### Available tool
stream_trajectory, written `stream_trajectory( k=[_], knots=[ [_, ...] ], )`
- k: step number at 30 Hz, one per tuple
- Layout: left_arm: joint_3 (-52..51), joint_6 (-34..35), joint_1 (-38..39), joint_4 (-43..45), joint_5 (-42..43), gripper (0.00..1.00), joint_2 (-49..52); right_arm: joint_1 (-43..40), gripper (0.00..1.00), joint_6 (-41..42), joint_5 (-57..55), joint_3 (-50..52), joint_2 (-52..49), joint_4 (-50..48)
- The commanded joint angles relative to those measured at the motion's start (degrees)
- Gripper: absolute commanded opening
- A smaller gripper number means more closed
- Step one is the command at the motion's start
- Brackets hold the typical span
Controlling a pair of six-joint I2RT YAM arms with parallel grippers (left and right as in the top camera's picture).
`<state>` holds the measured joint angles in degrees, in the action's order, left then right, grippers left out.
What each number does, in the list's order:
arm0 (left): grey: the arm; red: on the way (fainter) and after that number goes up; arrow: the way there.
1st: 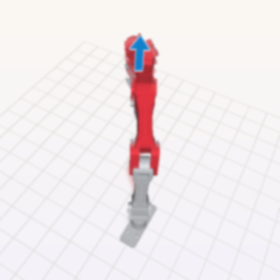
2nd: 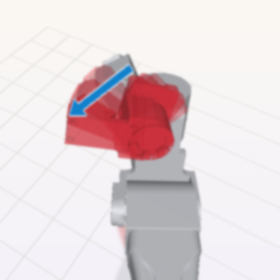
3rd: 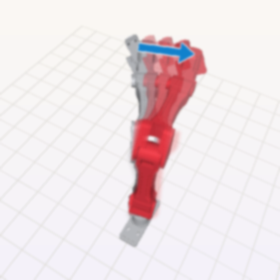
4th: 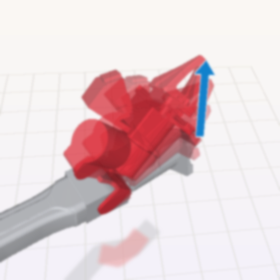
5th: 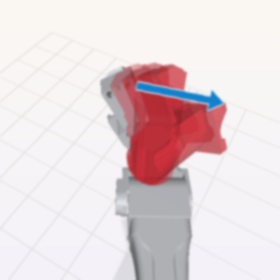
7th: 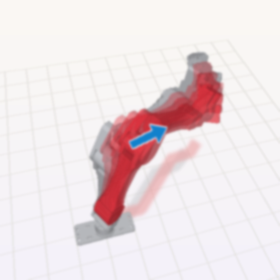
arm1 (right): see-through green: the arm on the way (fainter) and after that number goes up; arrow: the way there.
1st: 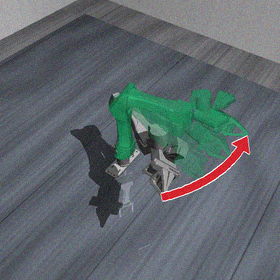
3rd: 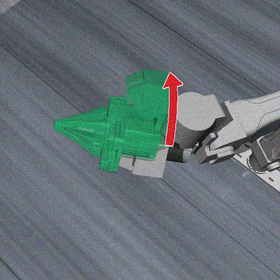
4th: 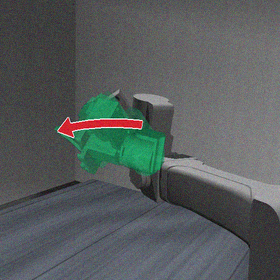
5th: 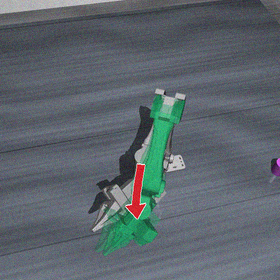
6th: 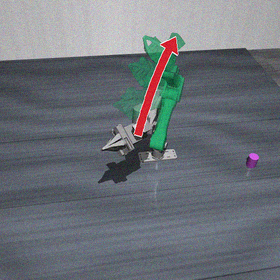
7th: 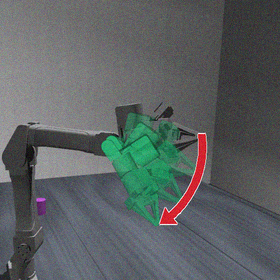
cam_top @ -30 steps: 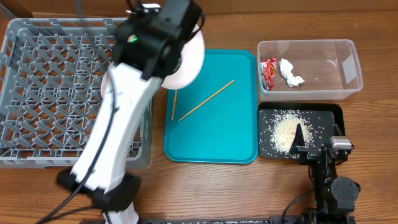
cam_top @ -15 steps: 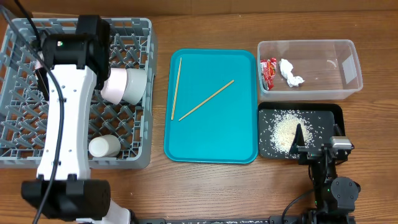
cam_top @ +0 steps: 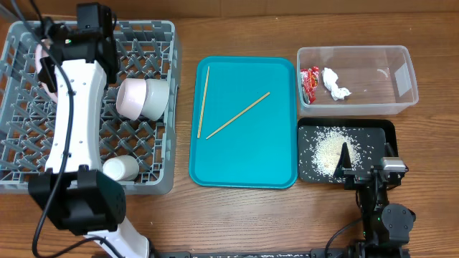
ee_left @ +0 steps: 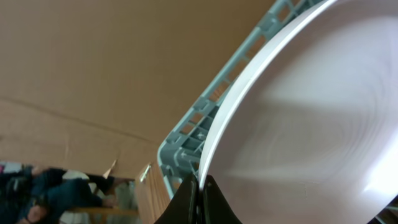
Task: Sort waste into correct bins and load items into the dishwasher
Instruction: 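Lift the white plate and stand it upright in the rack, then reach the left gripper to a chopstick on the tray and grasp it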
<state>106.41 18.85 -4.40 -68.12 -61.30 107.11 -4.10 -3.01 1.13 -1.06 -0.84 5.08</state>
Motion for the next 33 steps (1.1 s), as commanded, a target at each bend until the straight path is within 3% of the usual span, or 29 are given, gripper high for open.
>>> stream_trajectory(
  k=[1, 6, 19, 27, 33],
  knots=[
    [0.1, -6.9, 0.9, 1.7, 1.4, 0.04, 1.7, -0.2, 1.00, 0.0, 0.0, 0.6, 0.7, -0.5],
    [0.0, -11.6, 1.2, 2.2, 4.4, 0.04, 1.9, -0.2, 1.00, 0.0, 0.0, 0.6, 0.7, -0.5],
    [-7.8, -8.5, 2.5, 5.3, 0.9, 0.04, 1.9, -0.2, 1.00, 0.0, 0.0, 0.6, 0.7, -0.5],
    [-8.0, -8.6, 9.8, 6.3, 1.1, 0.33, 1.9, -0.2, 1.00, 0.0, 0.0, 0.6, 0.7, -0.5],
    [-7.9, -10.6, 16.7, 6.3, 0.7, 0.48, 1.9, -0.2, 1.00, 0.0, 0.0, 0.6, 0.7, -0.5]
  ],
)
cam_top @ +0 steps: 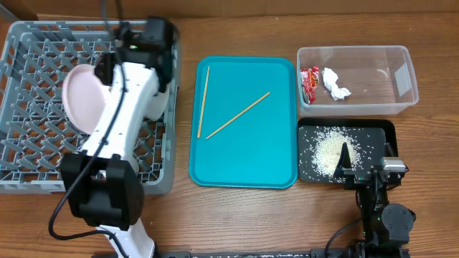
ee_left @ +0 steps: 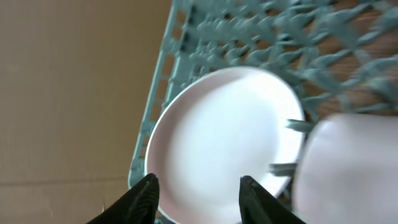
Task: Sort waste into correct bins and load items into the dishwasher
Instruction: 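Reach the left gripper to a chopstick on the tray and grasp it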
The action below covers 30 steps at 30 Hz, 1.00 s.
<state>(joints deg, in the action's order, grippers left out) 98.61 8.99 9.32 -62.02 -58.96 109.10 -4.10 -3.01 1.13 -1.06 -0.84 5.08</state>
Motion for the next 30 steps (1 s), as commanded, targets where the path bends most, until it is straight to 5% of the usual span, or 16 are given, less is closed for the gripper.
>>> stream_trajectory(
  k=[1, 6, 10, 11, 14, 18, 25, 30],
  knots=[
    [0.0, -1.0, 4.0, 0.2, -1.7, 0.50, -0.1, -0.2, 1.00, 0.0, 0.0, 0.6, 0.7, -0.5],
    [3.0, 2.6, 9.7, -4.0, 0.1, 0.56, -0.2, -0.2, 1.00, 0.0, 0.0, 0.6, 0.7, -0.5],
    [8.1, 4.3, 13.7, -8.4, 10.3, 0.53, -0.2, -0.2, 1.00, 0.0, 0.0, 0.6, 0.7, -0.5],
    [8.8, 4.3, 14.6, -8.5, 13.6, 0.57, -0.2, -0.2, 1.00, 0.0, 0.0, 0.6, 0.7, -0.5],
    [9.6, 2.9, 17.9, -7.8, 34.8, 0.98, -0.1, -0.2, 1.00, 0.0, 0.0, 0.6, 0.7, -0.5],
    [8.2, -7.0, 20.0, -6.2, 57.2, 0.84, 0.6, -0.2, 1.00, 0.0, 0.0, 0.6, 0.7, -0.5],
    [6.4, -6.4, 20.5, -1.8, 58.4, 0.70, 7.8, -0.2, 1.00, 0.0, 0.0, 0.6, 0.7, -0.5],
    [6.4, -15.6, 20.9, 0.9, 61.7, 0.66, 15.5, -0.2, 1.00, 0.0, 0.0, 0.6, 0.7, -0.5]
  ],
)
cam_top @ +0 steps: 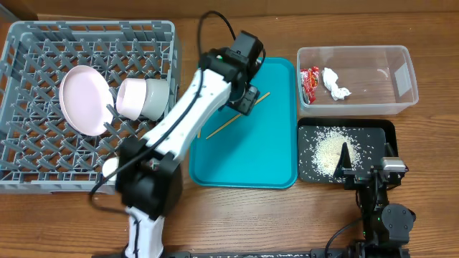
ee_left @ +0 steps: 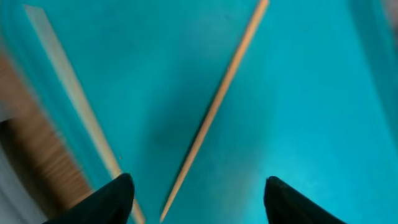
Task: Sort waste into correct bins and load items into the dishwasher
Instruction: 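Reach the left gripper to a chopstick on the tray and grasp it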
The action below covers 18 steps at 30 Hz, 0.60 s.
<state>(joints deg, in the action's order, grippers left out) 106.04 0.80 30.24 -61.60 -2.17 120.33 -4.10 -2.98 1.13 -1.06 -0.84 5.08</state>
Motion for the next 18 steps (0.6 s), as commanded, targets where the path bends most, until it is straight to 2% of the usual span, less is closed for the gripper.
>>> stream_trajectory(
  k=[1, 3, 8, 10, 14, 15, 18],
  knots=[
    [-1.0, -9.1, 0.2, 0.8, 5.2, 0.66, 5.6, -0.2, 1.00, -0.1, 0.0, 0.6, 0.7, -0.5],
    [-1.0, -10.9, 0.6, 0.8, 4.9, 0.67, 7.2, -0.2, 1.00, -0.1, 0.0, 0.6, 0.7, -0.5],
    [-1.0, -11.1, 0.3, 2.1, 1.1, 0.58, 11.1, -0.2, 1.00, -0.1, 0.0, 0.6, 0.7, -0.5],
    [-1.0, -11.0, 0.2, 2.0, 1.4, 0.48, 12.3, -0.2, 1.00, -0.1, 0.0, 0.6, 0.7, -0.5],
    [-1.0, -8.8, 0.2, 0.2, 2.6, 0.08, 13.1, -0.2, 1.00, -0.1, 0.0, 0.6, 0.7, -0.5],
    [-1.0, -7.4, 0.2, 0.0, 2.6, 0.04, 13.0, -0.2, 1.00, -0.1, 0.0, 0.6, 0.7, -0.5],
    [-0.4, -1.8, 0.2, -1.0, 1.8, 0.04, 12.5, -0.2, 1.00, -0.1, 0.0, 0.6, 0.7, -0.5]
  ],
)
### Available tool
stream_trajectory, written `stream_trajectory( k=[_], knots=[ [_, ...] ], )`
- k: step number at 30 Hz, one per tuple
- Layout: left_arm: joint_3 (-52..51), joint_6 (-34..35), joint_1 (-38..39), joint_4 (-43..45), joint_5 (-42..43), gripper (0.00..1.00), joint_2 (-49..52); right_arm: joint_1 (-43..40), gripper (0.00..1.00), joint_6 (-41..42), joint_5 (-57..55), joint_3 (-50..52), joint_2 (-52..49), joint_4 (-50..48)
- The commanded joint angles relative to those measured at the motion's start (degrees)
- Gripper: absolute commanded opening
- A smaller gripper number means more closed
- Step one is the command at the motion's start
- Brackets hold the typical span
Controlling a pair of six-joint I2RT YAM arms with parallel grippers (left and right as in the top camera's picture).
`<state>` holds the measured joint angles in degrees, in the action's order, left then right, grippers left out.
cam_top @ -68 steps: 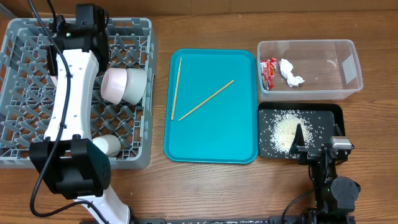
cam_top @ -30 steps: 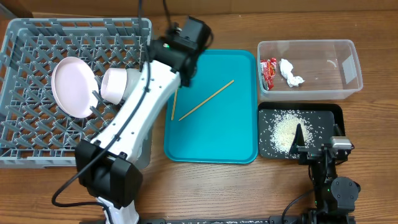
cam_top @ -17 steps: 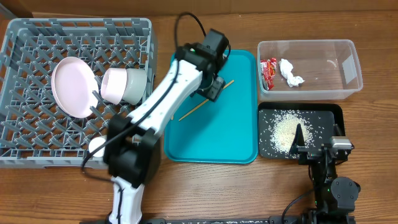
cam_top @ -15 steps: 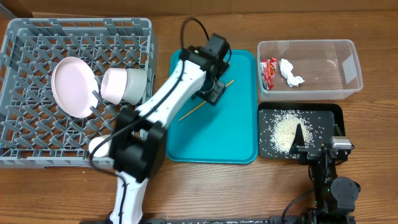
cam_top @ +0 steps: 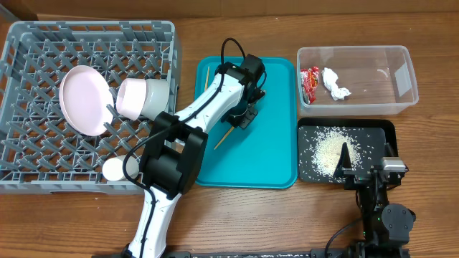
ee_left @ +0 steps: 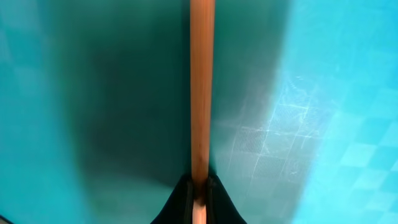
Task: Sort waste into correct bins and load items into the dishwasher
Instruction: 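Reach the left gripper to a chopstick on the tray and grasp it, then carry the chopstick to the rack and drop it in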
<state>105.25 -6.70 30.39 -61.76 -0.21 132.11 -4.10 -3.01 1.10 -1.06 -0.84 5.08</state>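
On the teal tray [cam_top: 244, 161] lies a diagonal wooden chopstick [ee_left: 201, 87]. My left gripper [ee_left: 199, 198] is down on the tray and shut on this stick, which runs straight up from the fingertips. In the overhead view the left gripper [cam_top: 246, 115] covers the stick's middle, and its lower end [cam_top: 218, 145] shows. A second chopstick [cam_top: 205, 74] lies along the tray's left side, mostly hidden by the arm. My right gripper [cam_top: 345, 156] rests over the black tray with its fingers together.
The grey dish rack [cam_top: 43, 168] on the left holds a pink plate [cam_top: 81, 99], a pink-and-white cup [cam_top: 142, 98] and a small white cup [cam_top: 118, 168]. A clear bin [cam_top: 401, 72] holds a red wrapper and crumpled tissue. A black tray [cam_top: 384, 129] holds spilled rice.
My left gripper was open above the diagonal chopstick. It is now lower on the tray and shut on that chopstick. The right arm has not moved.
My left gripper was first shut on the pink plate at the rack's far left. Then it was open, with the plate leaning in the rack beside the cup. Then it hung open over the tray, and now it grips the diagonal chopstick.
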Motion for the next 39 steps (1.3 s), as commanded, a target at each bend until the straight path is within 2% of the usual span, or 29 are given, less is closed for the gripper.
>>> stream_trajectory(
  k=[1, 7, 9, 15, 20, 24, 29, 33, 39],
  knots=[
    [0.8, 7.6, 0.0, -1.4, -0.4, 0.04, 0.3, -0.2, 1.00, 0.0, 0.1, 0.6, 0.7, -0.5],
    [3.4, 18.8, -0.7, -4.8, -3.8, 0.04, -6.3, -0.2, 1.00, 0.0, 0.1, 0.6, 0.7, -0.5],
    [3.8, 23.4, -1.8, -5.7, -4.5, 0.04, -12.5, -0.2, 1.00, 0.0, 0.1, 0.6, 0.7, -0.5],
    [3.8, 28.3, -6.3, -9.7, -5.6, 0.04, -23.2, -0.2, 1.00, 0.0, 0.1, 0.6, 0.7, -0.5],
    [3.8, 32.2, -14.3, -17.7, -13.9, 0.04, -27.4, -0.2, 1.00, 0.0, 0.1, 0.6, 0.7, -0.5],
    [3.1, 32.0, -21.3, -19.5, -14.0, 0.05, -27.4, -0.2, 1.00, 0.0, 0.1, 0.6, 0.7, -0.5],
    [2.7, 25.7, -30.1, -19.4, -13.7, 0.09, -27.4, -0.2, 1.00, 0.0, 0.1, 0.6, 0.7, -0.5],
    [2.7, 16.0, -32.3, -18.6, -6.1, 0.04, -27.4, -0.2, 1.00, 0.0, 0.1, 0.6, 0.7, -0.5],
    [2.7, 17.6, -30.9, -19.5, -9.3, 0.04, -27.4, -0.2, 1.00, 0.0, 0.1, 0.6, 0.7, -0.5]
  ],
)
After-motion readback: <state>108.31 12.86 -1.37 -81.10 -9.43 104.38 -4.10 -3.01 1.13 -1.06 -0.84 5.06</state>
